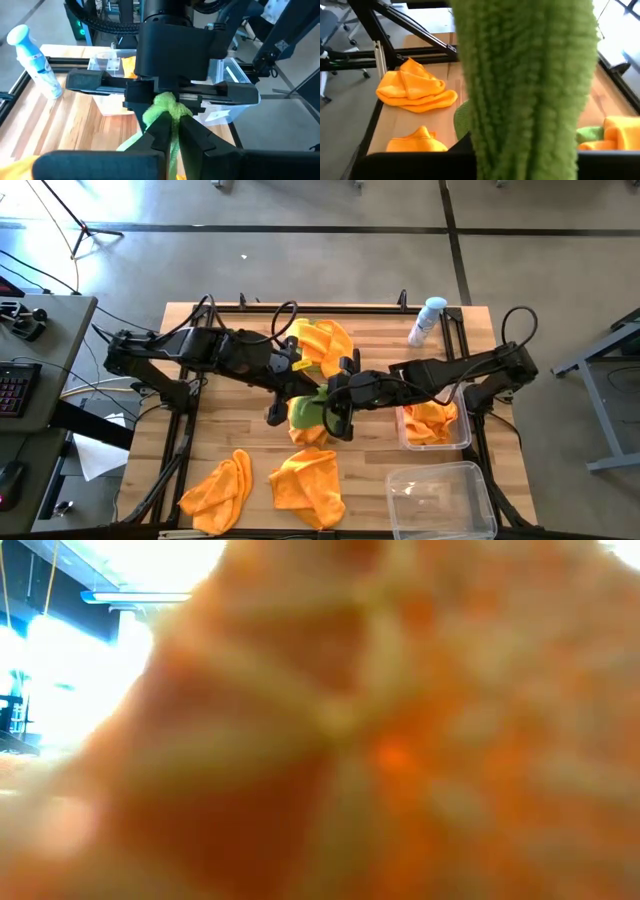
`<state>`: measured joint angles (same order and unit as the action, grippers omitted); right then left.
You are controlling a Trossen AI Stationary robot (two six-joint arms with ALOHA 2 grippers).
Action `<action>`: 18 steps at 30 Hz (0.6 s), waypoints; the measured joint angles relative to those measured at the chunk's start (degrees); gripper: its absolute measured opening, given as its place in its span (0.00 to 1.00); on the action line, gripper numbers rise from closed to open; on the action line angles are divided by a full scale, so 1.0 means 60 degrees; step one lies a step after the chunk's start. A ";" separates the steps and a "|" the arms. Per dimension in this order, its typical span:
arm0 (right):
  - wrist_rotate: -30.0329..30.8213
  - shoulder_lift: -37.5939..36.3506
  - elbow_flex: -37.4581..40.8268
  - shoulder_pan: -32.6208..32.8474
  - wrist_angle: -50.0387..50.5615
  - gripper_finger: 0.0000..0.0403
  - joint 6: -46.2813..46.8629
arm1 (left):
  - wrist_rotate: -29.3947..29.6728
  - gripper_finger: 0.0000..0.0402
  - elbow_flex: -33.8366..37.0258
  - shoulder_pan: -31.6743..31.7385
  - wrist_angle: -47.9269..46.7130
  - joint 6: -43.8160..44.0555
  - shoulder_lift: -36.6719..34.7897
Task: Sort microfiber towel by color & place in baskets
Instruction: Put the green towel into the bottom transparent bin
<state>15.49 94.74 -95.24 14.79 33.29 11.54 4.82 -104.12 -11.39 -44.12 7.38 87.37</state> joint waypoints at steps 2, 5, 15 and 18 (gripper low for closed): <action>-0.0007 -0.0024 -0.0004 0.0031 0.0243 0.08 0.0200 | 0.0000 0.11 0.0000 -0.0027 0.0050 0.0006 0.0012; 0.0017 -0.0142 0.0004 0.0156 0.0636 0.05 0.0530 | -0.0044 0.19 0.0000 -0.0052 0.0112 0.0159 0.0016; 0.0074 -0.1638 0.0004 0.1442 0.1861 0.01 0.2076 | 0.0124 0.36 0.0000 -0.0056 -0.0607 0.0254 0.0001; 0.0065 -0.2125 0.0004 0.2095 0.2654 0.01 0.3009 | 0.0127 0.36 0.0000 -0.0056 -0.0956 0.0387 0.0001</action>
<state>15.87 81.99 -95.22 27.36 49.22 29.60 5.58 -104.12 -11.73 -49.85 9.70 87.37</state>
